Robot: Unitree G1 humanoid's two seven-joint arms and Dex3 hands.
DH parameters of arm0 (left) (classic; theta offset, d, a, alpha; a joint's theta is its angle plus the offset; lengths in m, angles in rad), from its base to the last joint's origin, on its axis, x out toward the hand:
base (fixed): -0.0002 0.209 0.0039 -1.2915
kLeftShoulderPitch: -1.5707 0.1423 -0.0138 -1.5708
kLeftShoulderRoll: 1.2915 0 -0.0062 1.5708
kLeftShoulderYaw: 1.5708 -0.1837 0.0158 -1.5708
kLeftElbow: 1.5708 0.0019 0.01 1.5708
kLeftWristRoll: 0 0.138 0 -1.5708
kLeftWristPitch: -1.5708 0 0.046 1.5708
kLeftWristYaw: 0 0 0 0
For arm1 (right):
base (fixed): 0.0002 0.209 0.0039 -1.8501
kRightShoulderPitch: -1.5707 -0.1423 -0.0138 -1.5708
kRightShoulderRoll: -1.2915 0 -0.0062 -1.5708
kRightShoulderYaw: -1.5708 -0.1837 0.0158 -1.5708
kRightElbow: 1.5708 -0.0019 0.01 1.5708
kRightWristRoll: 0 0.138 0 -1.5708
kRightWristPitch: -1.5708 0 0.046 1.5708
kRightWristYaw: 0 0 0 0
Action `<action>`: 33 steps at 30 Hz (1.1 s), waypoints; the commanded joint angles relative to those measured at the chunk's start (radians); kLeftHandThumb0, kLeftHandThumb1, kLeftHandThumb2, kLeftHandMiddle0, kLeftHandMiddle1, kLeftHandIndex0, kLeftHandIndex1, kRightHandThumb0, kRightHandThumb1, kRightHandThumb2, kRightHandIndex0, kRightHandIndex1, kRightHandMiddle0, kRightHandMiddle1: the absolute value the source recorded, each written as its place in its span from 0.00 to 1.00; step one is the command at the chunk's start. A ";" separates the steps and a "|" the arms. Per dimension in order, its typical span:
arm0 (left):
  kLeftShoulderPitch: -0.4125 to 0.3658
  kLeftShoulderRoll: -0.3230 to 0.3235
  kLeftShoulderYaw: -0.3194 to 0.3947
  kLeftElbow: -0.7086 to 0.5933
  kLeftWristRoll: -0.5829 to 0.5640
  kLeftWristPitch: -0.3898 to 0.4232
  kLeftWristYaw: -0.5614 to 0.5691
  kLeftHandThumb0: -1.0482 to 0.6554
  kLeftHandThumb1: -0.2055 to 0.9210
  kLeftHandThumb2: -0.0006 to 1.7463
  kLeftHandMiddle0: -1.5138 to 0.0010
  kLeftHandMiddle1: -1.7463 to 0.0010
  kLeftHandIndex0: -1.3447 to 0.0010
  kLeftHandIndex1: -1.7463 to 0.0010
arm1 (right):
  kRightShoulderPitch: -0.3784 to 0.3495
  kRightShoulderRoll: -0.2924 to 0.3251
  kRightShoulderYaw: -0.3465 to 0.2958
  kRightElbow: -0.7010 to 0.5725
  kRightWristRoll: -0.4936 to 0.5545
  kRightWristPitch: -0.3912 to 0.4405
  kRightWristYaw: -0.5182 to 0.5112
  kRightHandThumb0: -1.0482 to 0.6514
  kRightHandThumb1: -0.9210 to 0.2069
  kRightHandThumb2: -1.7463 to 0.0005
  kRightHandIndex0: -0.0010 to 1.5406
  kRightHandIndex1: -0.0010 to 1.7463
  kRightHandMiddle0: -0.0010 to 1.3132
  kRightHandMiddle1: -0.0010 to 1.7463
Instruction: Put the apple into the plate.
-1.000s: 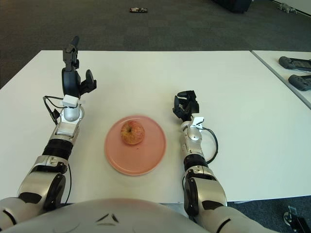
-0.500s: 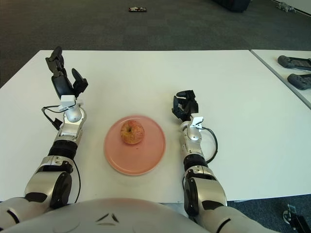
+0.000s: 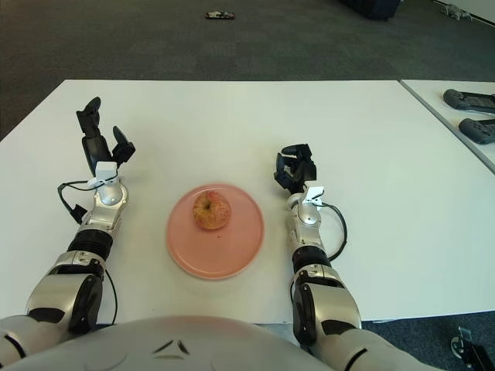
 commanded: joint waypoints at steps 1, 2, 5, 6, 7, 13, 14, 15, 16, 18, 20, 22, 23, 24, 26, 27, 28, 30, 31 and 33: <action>0.003 0.021 -0.009 0.021 -0.005 -0.005 -0.028 0.08 1.00 0.58 0.94 0.73 1.00 0.50 | 0.049 0.017 -0.004 0.037 0.010 0.055 -0.005 0.61 0.23 0.54 0.31 0.83 0.20 1.00; 0.006 0.023 -0.011 0.022 -0.007 -0.003 -0.036 0.08 1.00 0.58 0.93 0.73 1.00 0.50 | 0.049 0.018 -0.003 0.036 0.008 0.052 -0.007 0.61 0.23 0.54 0.31 0.83 0.21 1.00; 0.016 0.033 -0.016 0.013 -0.012 0.015 -0.069 0.09 1.00 0.57 0.93 0.71 1.00 0.51 | 0.051 0.019 0.001 0.034 0.001 0.048 -0.012 0.61 0.23 0.54 0.30 0.83 0.21 1.00; 0.017 0.034 -0.016 0.011 -0.013 0.018 -0.073 0.09 1.00 0.57 0.93 0.71 1.00 0.52 | 0.051 0.019 0.001 0.033 0.001 0.047 -0.012 0.61 0.23 0.54 0.31 0.83 0.21 1.00; 0.022 0.037 -0.018 0.004 -0.015 0.030 -0.086 0.09 1.00 0.57 0.93 0.71 1.00 0.52 | 0.051 0.018 0.002 0.033 0.001 0.048 -0.012 0.61 0.23 0.54 0.31 0.83 0.21 1.00; 0.070 0.070 -0.019 -0.042 -0.034 0.114 -0.178 0.09 1.00 0.57 0.94 0.70 1.00 0.56 | 0.054 0.018 0.001 0.031 0.003 0.049 -0.010 0.61 0.24 0.53 0.31 0.83 0.20 1.00; 0.078 0.075 -0.018 -0.045 -0.038 0.123 -0.191 0.10 1.00 0.57 0.95 0.70 1.00 0.57 | 0.054 0.018 0.001 0.031 0.004 0.049 -0.009 0.61 0.24 0.53 0.31 0.83 0.20 1.00; 0.085 0.083 -0.016 -0.045 -0.048 0.138 -0.214 0.10 1.00 0.57 0.95 0.71 1.00 0.57 | 0.055 0.018 0.001 0.030 0.004 0.049 -0.009 0.61 0.24 0.53 0.31 0.83 0.20 1.00; 0.090 0.087 -0.015 -0.046 -0.055 0.149 -0.230 0.10 1.00 0.56 0.95 0.71 1.00 0.58 | 0.055 0.018 0.001 0.030 0.003 0.049 -0.009 0.61 0.24 0.53 0.31 0.84 0.20 1.00; 0.094 0.090 -0.013 -0.050 -0.066 0.165 -0.254 0.11 1.00 0.55 0.95 0.71 1.00 0.59 | 0.055 0.018 0.002 0.029 0.003 0.050 -0.009 0.61 0.23 0.53 0.31 0.84 0.20 1.00; 0.097 0.093 -0.012 -0.051 -0.079 0.178 -0.283 0.11 1.00 0.55 0.96 0.72 1.00 0.61 | 0.055 0.019 0.001 0.029 0.005 0.050 -0.008 0.61 0.23 0.53 0.31 0.84 0.19 1.00; 0.099 0.097 -0.011 -0.051 -0.091 0.185 -0.303 0.11 1.00 0.55 0.96 0.73 1.00 0.62 | 0.055 0.021 0.001 0.030 0.005 0.048 -0.008 0.61 0.23 0.53 0.31 0.84 0.19 1.00; 0.101 0.098 -0.010 -0.048 -0.100 0.188 -0.318 0.11 1.00 0.55 0.96 0.73 1.00 0.63 | 0.055 0.021 0.001 0.030 0.005 0.048 -0.008 0.61 0.23 0.53 0.31 0.84 0.19 1.00; 0.102 0.099 -0.009 -0.047 -0.107 0.191 -0.330 0.11 1.00 0.54 0.95 0.75 1.00 0.64 | 0.055 0.021 0.001 0.031 0.005 0.047 -0.008 0.61 0.23 0.53 0.31 0.84 0.19 1.00; 0.106 0.098 -0.007 -0.045 -0.124 0.199 -0.358 0.11 1.00 0.54 0.95 0.77 1.00 0.65 | 0.055 0.021 0.001 0.031 0.005 0.047 -0.007 0.61 0.23 0.53 0.31 0.84 0.19 1.00; 0.108 0.097 -0.006 -0.045 -0.132 0.202 -0.369 0.12 1.00 0.54 0.95 0.78 1.00 0.66 | 0.055 0.021 0.001 0.032 0.005 0.047 -0.007 0.61 0.23 0.53 0.31 0.84 0.19 1.00; 0.110 0.097 -0.005 -0.045 -0.137 0.205 -0.376 0.12 1.00 0.54 0.95 0.78 1.00 0.67 | 0.055 0.021 0.001 0.032 0.005 0.047 -0.006 0.61 0.23 0.53 0.31 0.84 0.19 1.00; 0.110 0.094 -0.002 -0.038 -0.152 0.205 -0.396 0.12 1.00 0.54 0.94 0.80 1.00 0.67 | 0.054 0.022 0.000 0.034 0.007 0.047 -0.002 0.61 0.23 0.53 0.31 0.84 0.19 1.00; 0.108 0.091 0.000 -0.031 -0.161 0.203 -0.406 0.12 1.00 0.54 0.94 0.81 1.00 0.67 | 0.054 0.022 -0.001 0.034 0.010 0.046 0.000 0.61 0.23 0.53 0.31 0.84 0.19 1.00; 0.106 0.088 0.002 -0.018 -0.174 0.199 -0.419 0.12 1.00 0.54 0.93 0.83 1.00 0.67 | 0.054 0.023 -0.003 0.035 0.013 0.044 0.002 0.61 0.23 0.53 0.31 0.84 0.19 1.00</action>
